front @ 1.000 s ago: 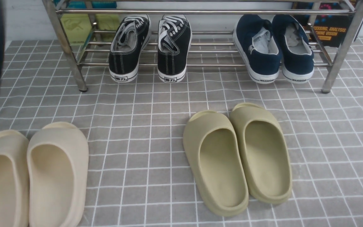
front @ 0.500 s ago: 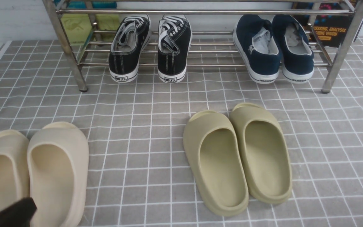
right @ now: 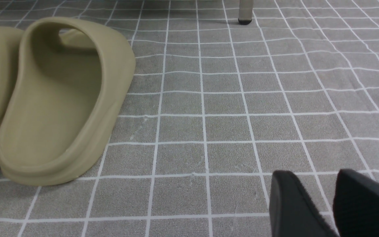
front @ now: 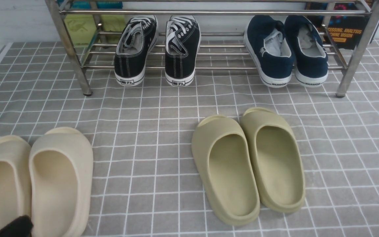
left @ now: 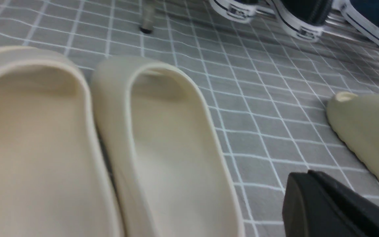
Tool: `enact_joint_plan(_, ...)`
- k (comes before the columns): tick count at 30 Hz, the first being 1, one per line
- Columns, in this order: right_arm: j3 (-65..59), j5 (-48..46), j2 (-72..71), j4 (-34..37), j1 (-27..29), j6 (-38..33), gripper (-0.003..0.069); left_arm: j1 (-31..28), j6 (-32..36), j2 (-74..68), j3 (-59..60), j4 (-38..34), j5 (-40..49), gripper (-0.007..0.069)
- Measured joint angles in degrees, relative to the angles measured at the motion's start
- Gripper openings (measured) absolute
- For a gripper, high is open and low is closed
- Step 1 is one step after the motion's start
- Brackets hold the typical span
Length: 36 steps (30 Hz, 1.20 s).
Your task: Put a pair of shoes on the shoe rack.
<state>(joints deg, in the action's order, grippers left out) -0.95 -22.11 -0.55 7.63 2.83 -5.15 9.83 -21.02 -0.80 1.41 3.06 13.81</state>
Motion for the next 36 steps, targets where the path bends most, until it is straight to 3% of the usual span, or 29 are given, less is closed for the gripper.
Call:
enact_joint_plan(4,0.0,0.0,0.0,0.0,0.0,0.0,0.0239,-6.1,8.6,1.4,0.2,-5.6,0.8,-0.0013)
enact_joint_plan(12,0.0,0.0,0.0,0.0,0.0,0.0,0.0239,-7.7,20.0,1.4,0.3,-9.8,8.7,-0.0013)
enact_joint_plan(36,0.0,0.0,0.0,0.0,0.0,0.0,0.0239,-7.7,21.0,1.4,0.3,-9.9,9.0,-0.0013)
